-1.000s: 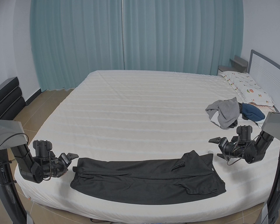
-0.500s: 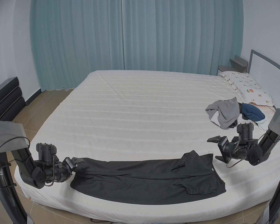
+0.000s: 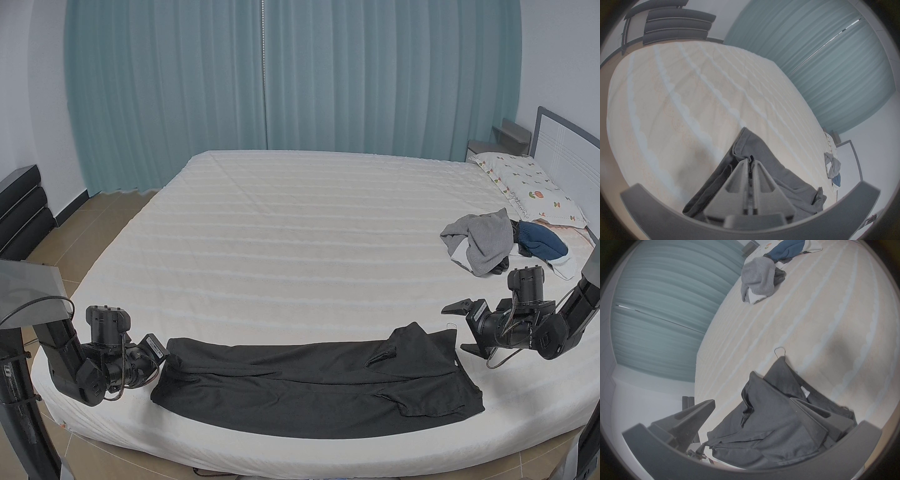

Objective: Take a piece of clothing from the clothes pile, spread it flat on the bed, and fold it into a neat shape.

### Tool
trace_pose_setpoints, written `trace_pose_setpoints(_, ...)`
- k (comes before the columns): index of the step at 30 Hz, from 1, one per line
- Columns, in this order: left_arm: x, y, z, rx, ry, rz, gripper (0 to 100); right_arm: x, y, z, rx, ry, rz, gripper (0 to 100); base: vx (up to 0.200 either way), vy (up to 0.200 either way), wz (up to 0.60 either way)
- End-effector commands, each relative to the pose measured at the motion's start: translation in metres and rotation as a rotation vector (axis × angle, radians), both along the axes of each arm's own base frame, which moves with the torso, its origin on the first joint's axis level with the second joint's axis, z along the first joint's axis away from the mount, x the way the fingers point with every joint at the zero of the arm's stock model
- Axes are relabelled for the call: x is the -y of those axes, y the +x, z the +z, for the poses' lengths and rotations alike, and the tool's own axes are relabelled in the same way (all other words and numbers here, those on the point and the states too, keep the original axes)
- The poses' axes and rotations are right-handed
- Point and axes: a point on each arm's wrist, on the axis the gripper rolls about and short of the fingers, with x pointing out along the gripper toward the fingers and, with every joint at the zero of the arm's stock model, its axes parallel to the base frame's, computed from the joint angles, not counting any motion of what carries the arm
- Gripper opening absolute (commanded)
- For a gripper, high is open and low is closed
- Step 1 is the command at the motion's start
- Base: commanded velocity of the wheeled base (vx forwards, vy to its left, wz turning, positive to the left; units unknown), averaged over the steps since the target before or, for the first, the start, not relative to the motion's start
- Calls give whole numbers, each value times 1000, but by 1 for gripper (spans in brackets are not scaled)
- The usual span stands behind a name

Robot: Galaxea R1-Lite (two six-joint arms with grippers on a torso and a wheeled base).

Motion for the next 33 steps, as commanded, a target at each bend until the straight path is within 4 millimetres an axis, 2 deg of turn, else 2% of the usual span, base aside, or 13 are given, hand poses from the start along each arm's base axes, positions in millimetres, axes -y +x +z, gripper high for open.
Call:
trace_pose_setpoints(1, -1, 1, 3, 34, 4, 9, 0, -13, -3, 5, -4, -13, 25, 100, 0, 0, 0)
trace_pose_setpoints(6, -1, 7, 11, 121, 20, 36, 0, -36, -6, -8, -49, -60, 59, 100, 0, 0, 0)
trace_pose_setpoints(11, 4, 12, 14, 149, 20, 22, 0, -53, -4, -11, -68, -110, 74, 100, 0, 0, 0)
trace_pose_setpoints(16, 5, 18, 20, 195, 17, 21, 0, -55, -7, -15, -107, -120, 68, 100, 0, 0, 0)
trace_pose_setpoints(18, 7, 21, 23, 225, 14, 15, 0, -59, -11, -26, -150, -105, 52, 100, 0, 0, 0)
trace_pose_setpoints(26, 9, 19, 22, 222, 11, 9, 0, -61, -7, -47, -209, -120, -10, 100, 0, 0, 0)
trace_pose_setpoints(33, 9, 19, 23, 225, 10, 9, 0, -62, 0, -48, -216, -78, -71, 100, 0, 0, 0)
